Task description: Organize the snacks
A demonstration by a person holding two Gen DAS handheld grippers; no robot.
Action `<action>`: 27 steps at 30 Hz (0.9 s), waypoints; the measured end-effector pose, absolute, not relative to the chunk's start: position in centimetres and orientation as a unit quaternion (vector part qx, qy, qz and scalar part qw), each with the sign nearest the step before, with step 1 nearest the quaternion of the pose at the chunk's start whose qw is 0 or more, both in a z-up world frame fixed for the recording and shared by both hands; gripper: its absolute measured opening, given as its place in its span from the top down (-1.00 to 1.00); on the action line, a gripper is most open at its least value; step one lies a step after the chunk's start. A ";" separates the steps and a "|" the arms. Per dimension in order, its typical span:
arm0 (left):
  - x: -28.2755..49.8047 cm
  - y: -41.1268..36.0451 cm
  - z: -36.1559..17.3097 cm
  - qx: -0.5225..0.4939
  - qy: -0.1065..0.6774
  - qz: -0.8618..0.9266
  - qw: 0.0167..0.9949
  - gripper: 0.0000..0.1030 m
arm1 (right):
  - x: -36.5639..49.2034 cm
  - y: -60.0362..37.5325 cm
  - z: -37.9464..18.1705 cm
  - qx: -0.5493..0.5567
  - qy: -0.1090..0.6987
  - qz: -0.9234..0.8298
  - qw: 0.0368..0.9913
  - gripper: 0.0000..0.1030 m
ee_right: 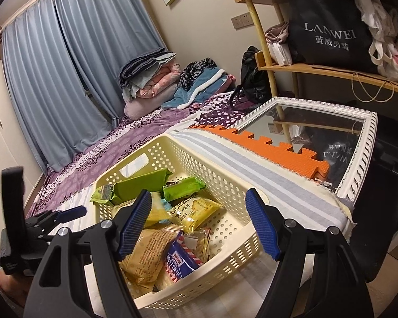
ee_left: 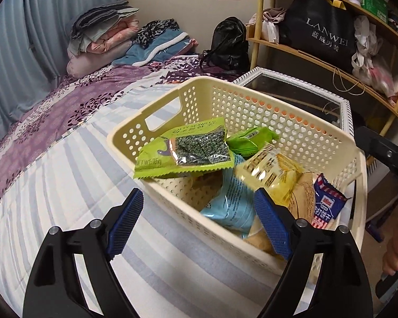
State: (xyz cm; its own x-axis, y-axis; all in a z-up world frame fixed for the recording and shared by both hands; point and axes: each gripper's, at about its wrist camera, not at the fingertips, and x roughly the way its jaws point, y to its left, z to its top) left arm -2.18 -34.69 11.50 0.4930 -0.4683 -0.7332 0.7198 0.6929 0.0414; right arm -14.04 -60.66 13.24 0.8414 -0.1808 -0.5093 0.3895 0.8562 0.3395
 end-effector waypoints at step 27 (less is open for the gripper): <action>-3.2 -32.4 14.4 0.166 0.330 -0.313 0.875 -0.94 | -14.6 -57.8 14.6 0.197 0.248 -0.126 0.940 -0.81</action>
